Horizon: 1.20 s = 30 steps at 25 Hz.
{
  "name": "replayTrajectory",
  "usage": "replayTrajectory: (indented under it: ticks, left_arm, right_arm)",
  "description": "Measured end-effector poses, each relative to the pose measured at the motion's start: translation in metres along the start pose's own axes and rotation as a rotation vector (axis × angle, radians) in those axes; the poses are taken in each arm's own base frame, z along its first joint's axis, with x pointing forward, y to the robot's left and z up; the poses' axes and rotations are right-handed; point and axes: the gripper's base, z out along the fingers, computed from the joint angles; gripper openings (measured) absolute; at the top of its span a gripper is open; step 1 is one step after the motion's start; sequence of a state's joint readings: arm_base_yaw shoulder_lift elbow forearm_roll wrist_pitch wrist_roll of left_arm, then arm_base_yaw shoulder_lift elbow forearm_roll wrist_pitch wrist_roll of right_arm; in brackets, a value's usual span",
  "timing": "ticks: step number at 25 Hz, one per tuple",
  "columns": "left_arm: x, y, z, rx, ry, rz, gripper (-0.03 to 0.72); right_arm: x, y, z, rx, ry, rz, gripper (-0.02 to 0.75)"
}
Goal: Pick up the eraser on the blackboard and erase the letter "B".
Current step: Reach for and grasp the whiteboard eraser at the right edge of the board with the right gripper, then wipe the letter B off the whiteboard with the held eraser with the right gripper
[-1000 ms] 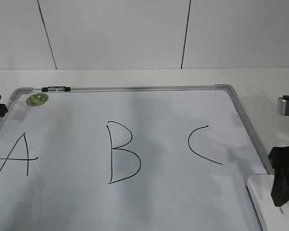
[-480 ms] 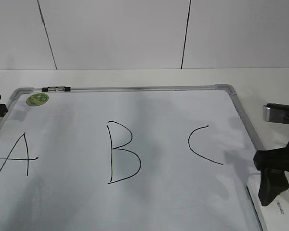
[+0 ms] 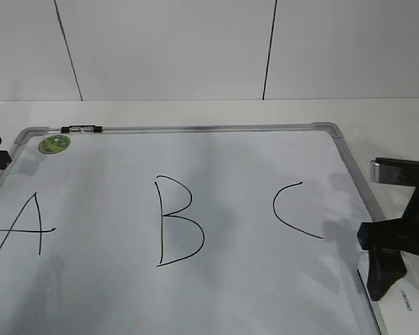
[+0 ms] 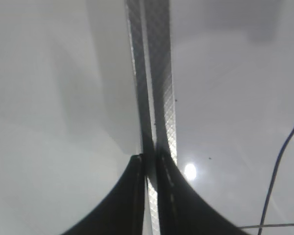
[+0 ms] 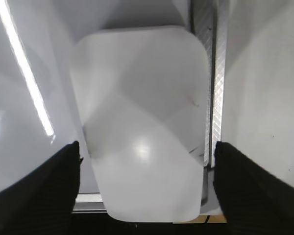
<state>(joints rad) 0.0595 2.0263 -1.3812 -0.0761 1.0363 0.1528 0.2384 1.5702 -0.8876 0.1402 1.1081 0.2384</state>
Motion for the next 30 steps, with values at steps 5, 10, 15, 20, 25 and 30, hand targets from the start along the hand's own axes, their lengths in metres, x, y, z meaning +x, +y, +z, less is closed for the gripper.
replayTrajectory:
  ticks: [5,10,15,20,25,30]
  left_arm:
    - [0.0,0.0,0.0,0.001,0.0,-0.001,0.022]
    - [0.0,0.0,0.0,0.001,0.0,-0.001,0.022]
    - [0.0,0.0,0.0,0.001,0.0,-0.001,0.022]
    - [0.0,0.0,0.0,0.001,0.0,-0.001,0.022]
    - [0.0,0.0,0.0,0.003,0.0,-0.002,0.022]
    - [0.0,0.0,0.0,0.005,-0.001,-0.005,0.022]
  right_arm:
    - [-0.001,0.0,0.0,-0.002,-0.01,0.0,0.671]
    - [-0.001,0.0,0.0,-0.003,-0.012,-0.002,0.671]
    - [-0.001,0.0,0.0,-0.003,-0.014,-0.002,0.671]
    - [-0.006,0.0,0.011,0.011,0.034,0.004,0.671]
    - [-0.009,0.0,0.02,0.022,0.069,0.008,0.668]
    - [-0.009,0.0,0.02,0.022,0.069,0.008,0.65]
